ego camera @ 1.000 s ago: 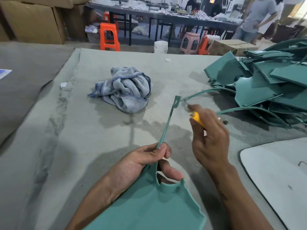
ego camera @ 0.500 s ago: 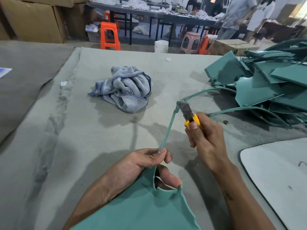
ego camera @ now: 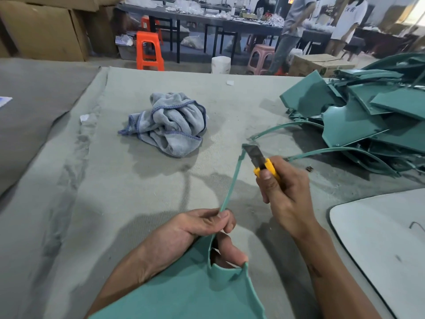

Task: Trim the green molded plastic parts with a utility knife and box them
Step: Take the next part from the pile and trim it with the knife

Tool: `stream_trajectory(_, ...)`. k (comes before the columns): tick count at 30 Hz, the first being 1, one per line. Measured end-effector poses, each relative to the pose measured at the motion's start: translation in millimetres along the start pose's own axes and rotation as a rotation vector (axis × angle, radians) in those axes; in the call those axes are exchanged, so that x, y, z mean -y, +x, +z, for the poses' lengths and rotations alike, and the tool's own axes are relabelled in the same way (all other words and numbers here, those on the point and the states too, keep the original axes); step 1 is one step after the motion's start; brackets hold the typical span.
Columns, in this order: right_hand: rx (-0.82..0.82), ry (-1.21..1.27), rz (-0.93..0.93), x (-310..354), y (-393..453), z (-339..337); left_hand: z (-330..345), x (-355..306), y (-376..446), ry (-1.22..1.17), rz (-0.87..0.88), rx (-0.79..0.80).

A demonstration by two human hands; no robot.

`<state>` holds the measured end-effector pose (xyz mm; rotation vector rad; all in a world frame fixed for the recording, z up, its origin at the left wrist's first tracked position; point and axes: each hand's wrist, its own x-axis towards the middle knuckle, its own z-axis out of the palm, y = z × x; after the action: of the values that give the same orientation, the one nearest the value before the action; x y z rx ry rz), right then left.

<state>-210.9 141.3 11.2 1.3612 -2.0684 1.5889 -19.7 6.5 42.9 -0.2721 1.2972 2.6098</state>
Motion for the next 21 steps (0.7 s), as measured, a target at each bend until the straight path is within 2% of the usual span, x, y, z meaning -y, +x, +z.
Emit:
stream_trajectory(3,-0.065,-0.016,0.093,-1,0,3,-1,-1,1,-0.016,0.052,0.01)
stream_trajectory(8,-0.023,0.317,0.135,7,1,10,-1,0,4,0.006,0.107,0.0)
stream_trajectory(11,0.002,0.276,0.194,7,0,19,-3,1,5,0.011,0.105,0.017)
stream_trajectory(14,-0.051,0.285,0.264,6,0,16,-6,1,4,0.007,0.103,0.031)
stream_trajectory(18,0.026,0.328,0.174,7,0,11,-6,1,6,0.023,0.101,0.033)
stream_trajectory(21,-0.015,0.182,0.187,6,0,15,-7,0,5,0.035,0.103,0.019)
